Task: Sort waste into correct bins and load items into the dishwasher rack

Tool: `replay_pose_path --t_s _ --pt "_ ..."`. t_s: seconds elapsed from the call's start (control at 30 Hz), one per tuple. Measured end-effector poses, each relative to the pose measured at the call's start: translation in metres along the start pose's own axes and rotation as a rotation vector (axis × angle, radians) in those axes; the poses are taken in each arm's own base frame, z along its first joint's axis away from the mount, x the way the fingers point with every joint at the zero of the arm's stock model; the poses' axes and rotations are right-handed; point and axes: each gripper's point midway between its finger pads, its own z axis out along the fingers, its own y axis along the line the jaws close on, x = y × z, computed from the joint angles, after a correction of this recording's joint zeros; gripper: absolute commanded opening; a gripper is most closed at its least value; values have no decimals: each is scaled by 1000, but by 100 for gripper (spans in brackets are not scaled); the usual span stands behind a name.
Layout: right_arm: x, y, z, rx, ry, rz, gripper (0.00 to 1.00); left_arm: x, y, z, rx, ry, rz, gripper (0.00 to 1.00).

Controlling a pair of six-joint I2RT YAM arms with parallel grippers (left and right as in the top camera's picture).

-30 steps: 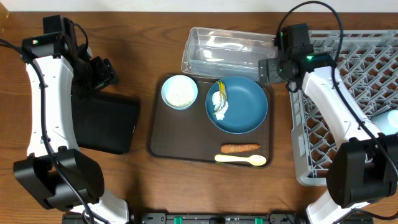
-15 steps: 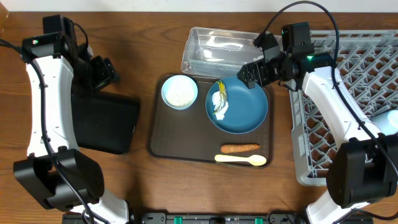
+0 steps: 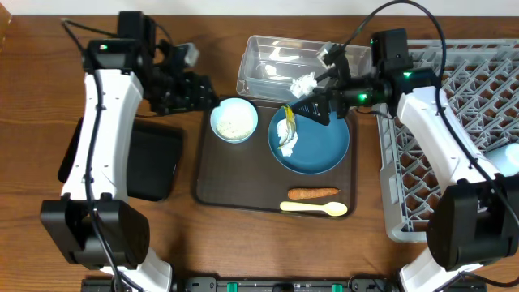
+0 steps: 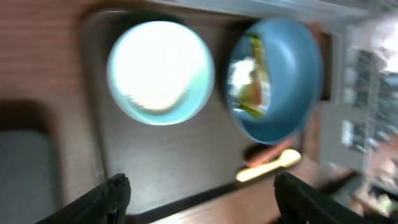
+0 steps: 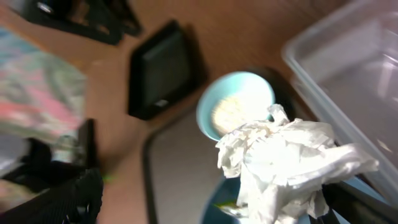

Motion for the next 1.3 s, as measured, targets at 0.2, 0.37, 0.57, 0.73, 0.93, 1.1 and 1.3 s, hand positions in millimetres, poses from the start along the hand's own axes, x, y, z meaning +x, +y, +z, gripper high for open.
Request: replay_pose_path --t_s 0.2,0.37,0.57,0.73,0.93,1.1,1.3 --pt "-7 19 -5 -117 -47 -4 99 1 -27 3 121 4 66 77" --pt "-10 31 -5 -183 -66 -5 99 4 -43 7 161 19 97 77" --pt "-11 48 4 -253 -61 -14 99 7 -62 15 184 34 150 77" --pt "-11 56 7 -287 -62 -16 99 4 -74 21 194 19 198 77" --pt "-11 61 9 -303 -58 -17 99 -3 -80 23 199 -5 207 77" --pt "-10 67 15 -319 -47 -23 99 -9 -82 24 201 -29 198 77" --pt "-8 73 20 -335 -36 -28 99 -13 -99 30 218 -44 227 77"
